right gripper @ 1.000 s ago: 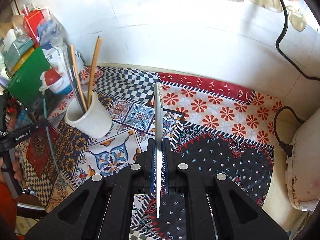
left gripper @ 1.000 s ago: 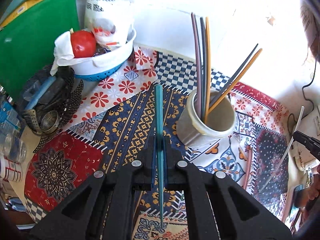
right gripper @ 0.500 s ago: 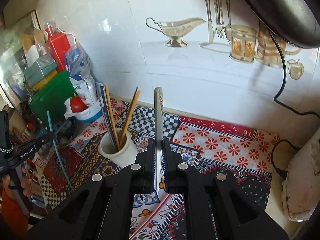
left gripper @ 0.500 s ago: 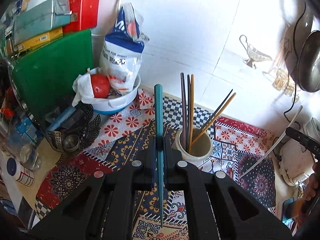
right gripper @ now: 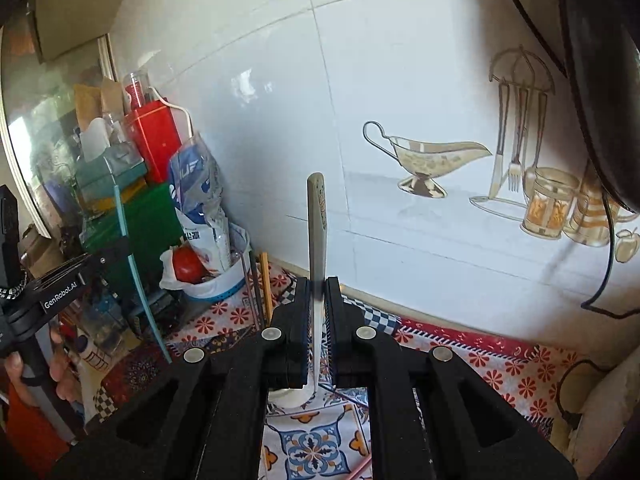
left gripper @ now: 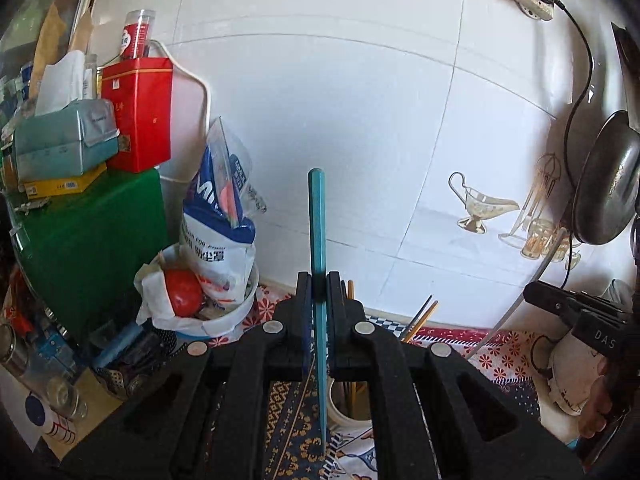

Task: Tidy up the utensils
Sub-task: 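Lift both held rods upright and carry them over the white cup, then lower both rods into the cup and open both tools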

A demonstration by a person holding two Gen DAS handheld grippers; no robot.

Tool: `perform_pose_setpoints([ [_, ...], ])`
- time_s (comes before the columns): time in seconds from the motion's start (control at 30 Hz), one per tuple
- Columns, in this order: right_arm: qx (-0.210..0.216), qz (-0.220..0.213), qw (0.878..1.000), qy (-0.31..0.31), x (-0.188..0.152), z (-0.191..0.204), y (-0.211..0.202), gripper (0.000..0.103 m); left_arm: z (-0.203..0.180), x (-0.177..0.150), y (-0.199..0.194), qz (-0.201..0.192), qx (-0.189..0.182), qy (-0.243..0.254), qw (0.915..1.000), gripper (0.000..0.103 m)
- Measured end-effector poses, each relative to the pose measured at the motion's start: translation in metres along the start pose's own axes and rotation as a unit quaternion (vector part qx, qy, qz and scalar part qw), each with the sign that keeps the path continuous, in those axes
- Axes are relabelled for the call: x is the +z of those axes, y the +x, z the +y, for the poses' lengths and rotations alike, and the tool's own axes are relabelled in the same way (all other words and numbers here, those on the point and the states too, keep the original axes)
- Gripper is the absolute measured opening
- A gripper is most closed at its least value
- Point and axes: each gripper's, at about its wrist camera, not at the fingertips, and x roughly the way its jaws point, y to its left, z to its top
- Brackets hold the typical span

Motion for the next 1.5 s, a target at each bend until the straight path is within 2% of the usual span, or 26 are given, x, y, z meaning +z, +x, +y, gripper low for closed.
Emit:
perform_pose_setpoints([
  [0.27, 0.028, 0.013, 0.999, -0.01, 0.008, 0.02, 0.036, 0.006, -0.019, 0.011, 0.037, 0.0, -0.022, 0.008, 0.9997, 0.005],
  [0.43, 0.04, 0.037, 0.998, -0.017, 0.003, 0.027, 0.061, 0.006, -0.031, 0.004, 0.062, 0.004, -0.017, 0.025, 0.9995, 0.004],
  [0.87, 0.04, 0.107, 0.993, -0.025, -0.023, 0.018, 0.1, 0.006, -0.029, -0.036, 0.122, 0.076, -0.006, 0.023, 0.9968, 0.004],
  [1.17, 0.037, 0.135, 0.989, -0.047, -0.03, 0.025, 0.111, 0.007, -0.021, -0.051, 0.131, 0.132, -0.01, 0.017, 0.991, 0.005],
  [1.43, 0.027, 0.132, 0.989, -0.067, -0.031, 0.027, 0.095, 0.008, -0.024, -0.046, 0.109, 0.129, -0.014, 0.024, 0.9913, 0.005],
  [1.5, 0.022, 0.128, 0.989, -0.069, -0.03, 0.024, 0.087, 0.011, -0.025, -0.044, 0.1, 0.127, -0.017, 0.025, 0.9915, 0.007],
])
